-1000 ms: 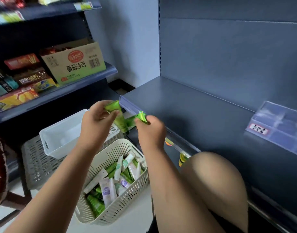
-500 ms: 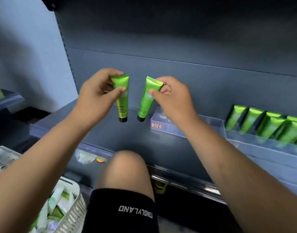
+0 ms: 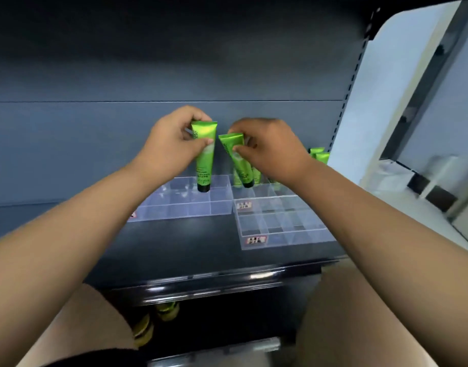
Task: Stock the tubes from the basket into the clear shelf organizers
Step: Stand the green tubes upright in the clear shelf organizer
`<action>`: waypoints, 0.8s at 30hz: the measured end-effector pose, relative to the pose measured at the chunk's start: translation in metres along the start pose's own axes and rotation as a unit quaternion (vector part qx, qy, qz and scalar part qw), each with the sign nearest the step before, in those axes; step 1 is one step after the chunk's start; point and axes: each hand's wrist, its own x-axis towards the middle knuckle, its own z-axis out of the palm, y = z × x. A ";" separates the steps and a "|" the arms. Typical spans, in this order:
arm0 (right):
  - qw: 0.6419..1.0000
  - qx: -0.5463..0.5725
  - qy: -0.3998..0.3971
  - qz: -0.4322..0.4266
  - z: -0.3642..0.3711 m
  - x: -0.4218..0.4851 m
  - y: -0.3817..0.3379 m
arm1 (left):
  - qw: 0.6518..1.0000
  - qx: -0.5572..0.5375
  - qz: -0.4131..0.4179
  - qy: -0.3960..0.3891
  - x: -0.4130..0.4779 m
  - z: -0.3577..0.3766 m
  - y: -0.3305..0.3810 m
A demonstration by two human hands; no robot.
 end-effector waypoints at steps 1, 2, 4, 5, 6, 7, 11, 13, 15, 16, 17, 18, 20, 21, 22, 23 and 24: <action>1.000 -0.002 0.005 0.015 -0.006 -0.004 0.009 | 1.000 -0.010 -0.001 -0.007 0.006 0.010 0.002; 0.999 0.000 0.010 0.035 -0.011 -0.008 0.018 | 1.000 -0.022 -0.002 -0.015 0.012 0.020 0.003; 0.997 0.012 0.025 0.078 -0.021 -0.015 0.035 | 0.999 -0.038 -0.005 -0.030 0.023 0.038 0.003; 0.995 0.018 0.032 0.098 -0.025 -0.018 0.043 | 0.999 -0.042 -0.007 -0.034 0.028 0.046 0.002; 0.992 0.022 0.037 0.117 -0.027 -0.021 0.051 | 0.998 -0.041 -0.010 -0.037 0.033 0.053 0.001; 0.990 0.024 0.039 0.132 -0.029 -0.024 0.058 | 0.998 -0.037 -0.011 -0.041 0.037 0.060 0.000; 0.987 0.023 0.027 0.158 -0.028 -0.030 0.082 | 0.998 -0.005 -0.018 -0.054 0.051 0.084 -0.012; 0.985 0.024 0.026 0.169 -0.025 -0.030 0.091 | 0.998 0.009 -0.026 -0.049 0.056 0.092 -0.020; 0.983 0.031 0.030 0.179 -0.022 -0.027 0.099 | 0.998 0.017 -0.040 -0.045 0.062 0.099 -0.028; 0.982 0.036 0.032 0.181 -0.021 -0.025 0.102 | 0.998 0.020 -0.046 -0.041 0.065 0.103 -0.031; 0.983 0.040 0.035 0.178 -0.019 -0.023 0.106 | 0.998 0.023 -0.051 -0.038 0.068 0.107 -0.034; 0.983 0.042 0.039 0.175 -0.016 -0.019 0.111 | 0.998 0.024 -0.055 -0.036 0.072 0.110 -0.037; 0.984 0.044 0.044 0.168 -0.010 -0.012 0.120 | 0.997 0.026 -0.061 -0.038 0.077 0.116 -0.043; 0.984 0.045 0.044 0.165 -0.008 -0.009 0.124 | 0.997 0.026 -0.063 -0.035 0.079 0.117 -0.047; 0.985 0.044 0.044 0.163 -0.006 -0.006 0.128 | 0.997 0.022 -0.065 -0.033 0.081 0.119 -0.052; 0.985 0.041 0.045 0.159 -0.005 -0.003 0.132 | 0.997 0.018 -0.069 -0.031 0.083 0.120 -0.057; 0.986 0.039 0.052 0.155 -0.003 -0.002 0.136 | 0.997 0.017 -0.074 -0.031 0.085 0.121 -0.061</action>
